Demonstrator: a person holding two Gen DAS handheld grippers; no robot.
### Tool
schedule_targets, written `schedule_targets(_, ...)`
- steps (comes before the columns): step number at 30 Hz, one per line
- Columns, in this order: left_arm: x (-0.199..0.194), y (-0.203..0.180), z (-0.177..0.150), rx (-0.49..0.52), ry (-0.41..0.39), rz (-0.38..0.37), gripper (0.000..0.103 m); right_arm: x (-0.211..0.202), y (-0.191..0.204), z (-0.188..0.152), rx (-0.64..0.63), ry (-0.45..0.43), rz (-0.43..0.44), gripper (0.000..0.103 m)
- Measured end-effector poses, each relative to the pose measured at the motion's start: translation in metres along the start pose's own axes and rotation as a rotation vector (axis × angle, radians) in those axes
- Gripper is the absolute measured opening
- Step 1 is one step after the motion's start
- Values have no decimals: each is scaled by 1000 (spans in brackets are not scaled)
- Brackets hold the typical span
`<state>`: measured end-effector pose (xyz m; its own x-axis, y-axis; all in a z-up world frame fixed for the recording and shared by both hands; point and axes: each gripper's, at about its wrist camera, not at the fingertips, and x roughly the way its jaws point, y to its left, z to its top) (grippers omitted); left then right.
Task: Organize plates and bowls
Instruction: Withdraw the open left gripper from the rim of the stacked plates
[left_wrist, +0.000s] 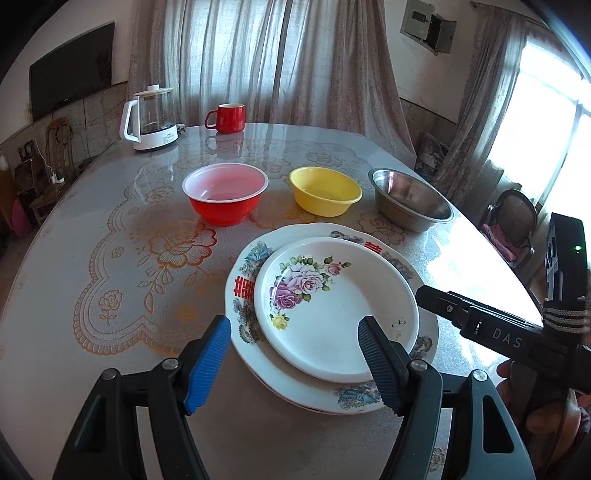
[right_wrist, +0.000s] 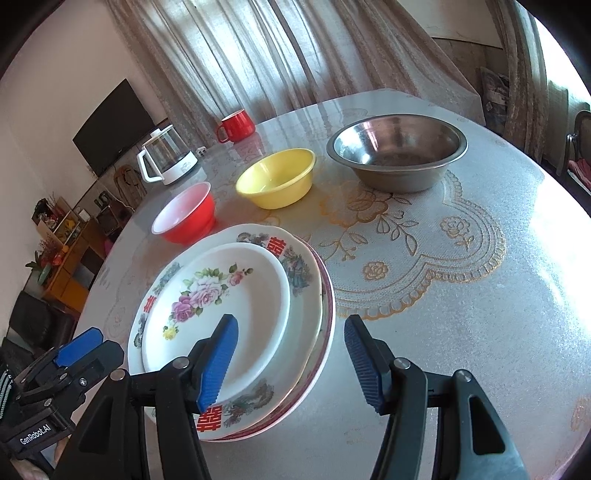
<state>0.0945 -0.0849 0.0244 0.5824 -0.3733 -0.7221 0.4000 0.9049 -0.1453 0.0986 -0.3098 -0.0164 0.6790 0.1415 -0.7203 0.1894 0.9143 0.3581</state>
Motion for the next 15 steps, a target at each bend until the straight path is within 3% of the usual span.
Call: schedule_targets(15, 8, -16, 8, 37, 15, -35, 76, -4, -16, 10, -5, -29, -79, 61)
